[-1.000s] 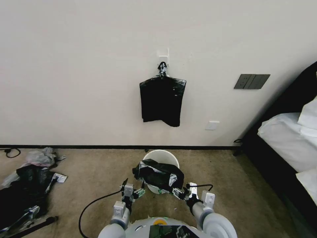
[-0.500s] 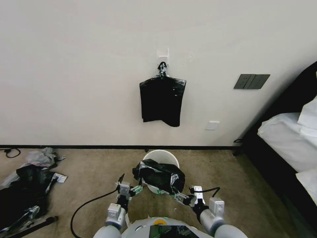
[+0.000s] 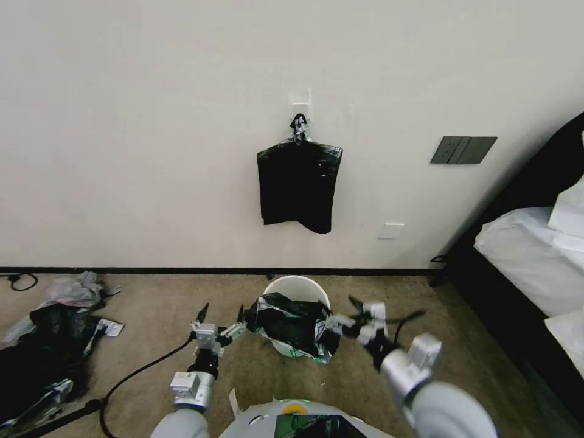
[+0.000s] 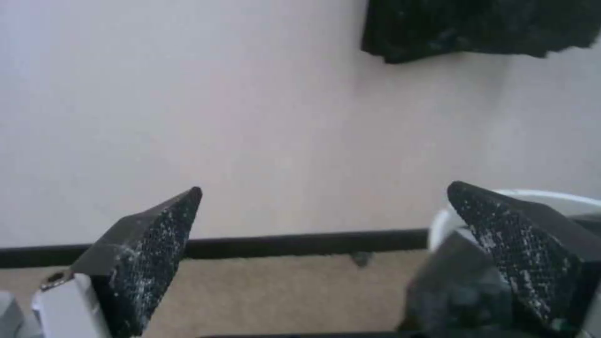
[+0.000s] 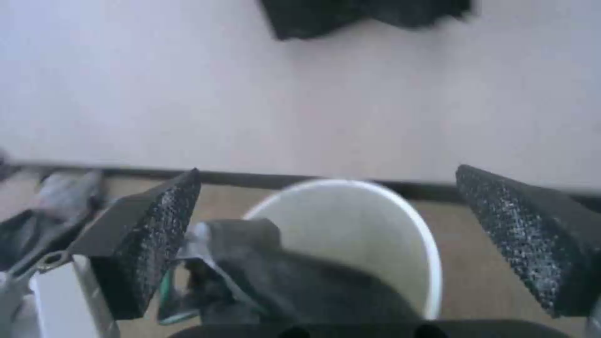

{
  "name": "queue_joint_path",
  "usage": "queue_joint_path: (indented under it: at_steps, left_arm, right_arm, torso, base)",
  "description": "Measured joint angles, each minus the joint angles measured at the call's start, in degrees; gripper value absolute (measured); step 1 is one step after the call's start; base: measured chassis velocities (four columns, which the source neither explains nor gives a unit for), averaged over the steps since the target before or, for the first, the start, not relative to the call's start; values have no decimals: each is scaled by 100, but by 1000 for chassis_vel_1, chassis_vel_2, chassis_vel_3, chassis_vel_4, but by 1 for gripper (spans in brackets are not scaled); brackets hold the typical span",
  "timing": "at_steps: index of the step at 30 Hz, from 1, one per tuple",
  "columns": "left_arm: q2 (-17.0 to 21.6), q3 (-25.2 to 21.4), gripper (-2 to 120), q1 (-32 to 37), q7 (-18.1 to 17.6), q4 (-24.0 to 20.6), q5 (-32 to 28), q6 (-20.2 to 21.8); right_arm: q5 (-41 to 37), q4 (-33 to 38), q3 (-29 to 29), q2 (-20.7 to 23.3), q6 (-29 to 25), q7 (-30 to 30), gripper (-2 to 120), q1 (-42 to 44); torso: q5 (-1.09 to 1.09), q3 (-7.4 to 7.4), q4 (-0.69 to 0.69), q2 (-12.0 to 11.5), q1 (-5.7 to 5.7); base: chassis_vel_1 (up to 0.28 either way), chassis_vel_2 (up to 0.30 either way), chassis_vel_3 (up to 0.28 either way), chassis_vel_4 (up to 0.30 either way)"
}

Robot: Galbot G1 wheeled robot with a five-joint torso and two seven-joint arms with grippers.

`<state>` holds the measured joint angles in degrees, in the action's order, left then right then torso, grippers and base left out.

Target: Place a trash bag onto the trash bin.

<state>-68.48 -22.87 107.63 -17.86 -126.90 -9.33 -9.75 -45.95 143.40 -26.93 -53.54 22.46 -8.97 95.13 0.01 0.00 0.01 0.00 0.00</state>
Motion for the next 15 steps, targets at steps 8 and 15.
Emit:
queue_joint_path:
  at_steps: [8,15]
  left_arm:
    - [-338,-221,100,11,148,182,394,-150]
    - [-490,-399,100,95,297,325,699,-305]
  right_arm:
    - [-502,-1323,413,959,1402,1017,100,-2398]
    - [-548,-3164,2354,1366,1837,1939,100,-4770]
  torso:
    - [0,1,1,0,0]
    - [1,1,-1,0,0]
  base:
    - [0,0,0,0]
    - [0,0,0,0]
